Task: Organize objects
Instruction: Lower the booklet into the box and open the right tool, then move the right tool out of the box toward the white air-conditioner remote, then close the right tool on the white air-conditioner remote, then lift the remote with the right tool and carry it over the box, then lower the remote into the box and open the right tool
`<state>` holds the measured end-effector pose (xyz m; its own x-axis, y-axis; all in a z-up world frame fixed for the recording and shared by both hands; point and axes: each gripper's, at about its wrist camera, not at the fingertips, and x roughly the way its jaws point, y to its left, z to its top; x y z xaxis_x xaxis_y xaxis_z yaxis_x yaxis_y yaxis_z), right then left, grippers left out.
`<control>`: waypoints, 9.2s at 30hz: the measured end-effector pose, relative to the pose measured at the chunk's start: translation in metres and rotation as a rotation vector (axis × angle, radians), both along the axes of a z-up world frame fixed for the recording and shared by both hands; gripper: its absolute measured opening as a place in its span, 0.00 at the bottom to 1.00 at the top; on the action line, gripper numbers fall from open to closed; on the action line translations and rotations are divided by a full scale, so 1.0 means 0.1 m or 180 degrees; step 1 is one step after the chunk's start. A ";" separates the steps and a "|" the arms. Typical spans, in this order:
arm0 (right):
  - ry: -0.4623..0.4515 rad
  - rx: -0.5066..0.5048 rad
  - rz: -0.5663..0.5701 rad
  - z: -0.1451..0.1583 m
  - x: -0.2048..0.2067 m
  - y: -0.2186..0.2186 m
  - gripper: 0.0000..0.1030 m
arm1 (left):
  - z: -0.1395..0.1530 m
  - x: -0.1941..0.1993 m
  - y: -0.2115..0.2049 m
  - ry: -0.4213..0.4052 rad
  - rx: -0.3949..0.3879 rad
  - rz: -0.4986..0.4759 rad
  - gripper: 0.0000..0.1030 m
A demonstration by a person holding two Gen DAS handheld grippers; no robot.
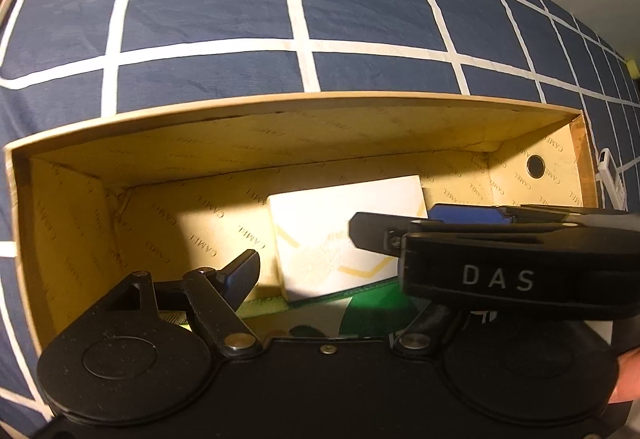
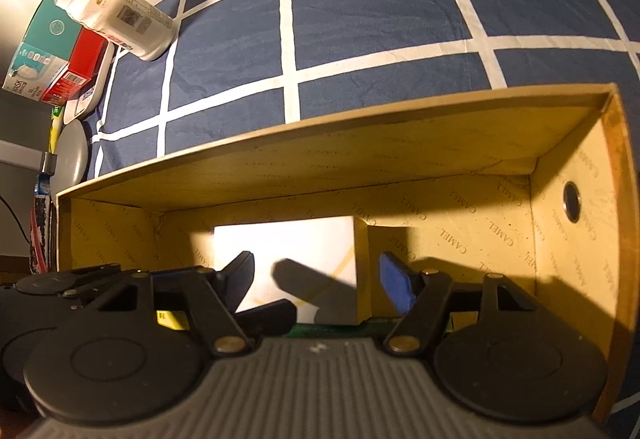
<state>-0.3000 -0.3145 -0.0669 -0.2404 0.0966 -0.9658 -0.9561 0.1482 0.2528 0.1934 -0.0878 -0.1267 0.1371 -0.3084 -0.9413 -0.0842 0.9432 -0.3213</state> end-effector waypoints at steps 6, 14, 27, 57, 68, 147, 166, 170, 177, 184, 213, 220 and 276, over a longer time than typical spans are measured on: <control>-0.0099 0.0109 0.0086 0.18 -0.02 -0.06 0.67 | 0.16 -0.12 0.02 -0.0065 0.0093 0.0107 0.74; -0.0238 0.0297 0.0191 0.50 -0.03 -0.21 0.69 | 0.42 -0.32 -0.01 -0.0199 0.0226 0.0203 0.77; -0.0444 0.0590 0.0130 1.05 0.10 -0.62 0.80 | 0.83 -0.77 -0.17 -0.0449 0.0418 0.0322 0.89; -0.0546 0.0852 -0.0125 1.71 1.20 -1.54 1.00 | 1.36 -1.32 -1.30 -0.0733 0.0717 0.0415 1.00; -0.0627 0.0769 -0.0057 1.80 2.23 -1.47 1.00 | 1.32 -1.05 -2.16 -0.0644 0.0798 0.0607 1.00; -0.0273 0.0010 0.0193 0.13 3.46 -0.02 0.62 | -0.17 0.61 -3.03 0.0043 0.0087 0.1171 0.67; -0.0264 0.0334 -0.0068 0.82 3.25 -0.51 0.62 | 0.50 0.16 -3.08 -0.0246 0.0223 0.0925 0.67; -0.0251 0.0381 -0.0119 0.91 3.13 -0.65 0.62 | 0.61 -0.02 -3.05 -0.0287 0.0252 0.0880 0.67; -0.0225 0.0464 -0.0256 1.01 2.90 -0.84 0.62 | 0.75 -0.31 -2.91 -0.0351 0.0286 0.0833 0.67; -0.0220 0.0535 -0.0325 1.14 2.53 -0.91 0.62 | 0.89 -0.55 -2.62 -0.0410 0.0318 0.0781 0.67; -0.0160 0.0829 -0.0972 1.26 0.66 -0.38 0.62 | 1.14 -1.07 -0.71 -0.0628 0.0454 0.0367 0.67; -0.0180 0.0795 -0.1004 1.20 0.41 -0.09 0.62 | 1.10 -0.98 -0.34 -0.0600 0.0418 0.0357 0.67; -0.0114 0.0348 -0.1493 0.24 0.74 0.81 0.65 | 0.25 -0.09 0.12 -0.0135 0.0282 0.0238 0.71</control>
<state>-0.2257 -0.2333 -0.0425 -0.1133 0.2881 -0.9509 -0.8009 0.5399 0.2590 0.1845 -0.0763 -0.1021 0.1970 -0.2117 -0.9573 -0.1435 0.9597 -0.2418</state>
